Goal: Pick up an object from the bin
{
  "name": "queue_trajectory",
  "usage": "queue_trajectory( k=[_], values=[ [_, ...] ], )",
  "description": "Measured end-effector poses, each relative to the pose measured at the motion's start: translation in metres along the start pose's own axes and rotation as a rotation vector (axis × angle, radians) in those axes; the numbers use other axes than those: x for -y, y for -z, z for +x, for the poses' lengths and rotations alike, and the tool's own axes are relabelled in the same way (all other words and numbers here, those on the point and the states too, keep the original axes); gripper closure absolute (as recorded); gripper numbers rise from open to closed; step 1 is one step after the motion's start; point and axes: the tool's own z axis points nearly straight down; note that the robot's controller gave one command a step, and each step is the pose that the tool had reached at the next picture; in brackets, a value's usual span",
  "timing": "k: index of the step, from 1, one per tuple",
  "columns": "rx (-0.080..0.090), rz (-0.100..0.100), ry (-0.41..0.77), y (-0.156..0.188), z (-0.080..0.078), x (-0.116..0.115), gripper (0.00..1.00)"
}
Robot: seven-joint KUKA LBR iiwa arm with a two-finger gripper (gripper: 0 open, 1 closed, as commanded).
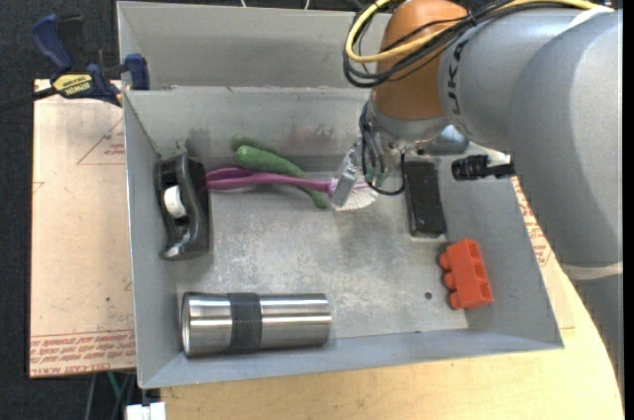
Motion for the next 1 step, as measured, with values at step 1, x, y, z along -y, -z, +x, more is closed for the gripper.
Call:
queue_trajectory(
  k=[1],
  values=[
    [0.002,-0.001,0.001,0.0087,-0.0005,0.0,1.0]
  ],
)
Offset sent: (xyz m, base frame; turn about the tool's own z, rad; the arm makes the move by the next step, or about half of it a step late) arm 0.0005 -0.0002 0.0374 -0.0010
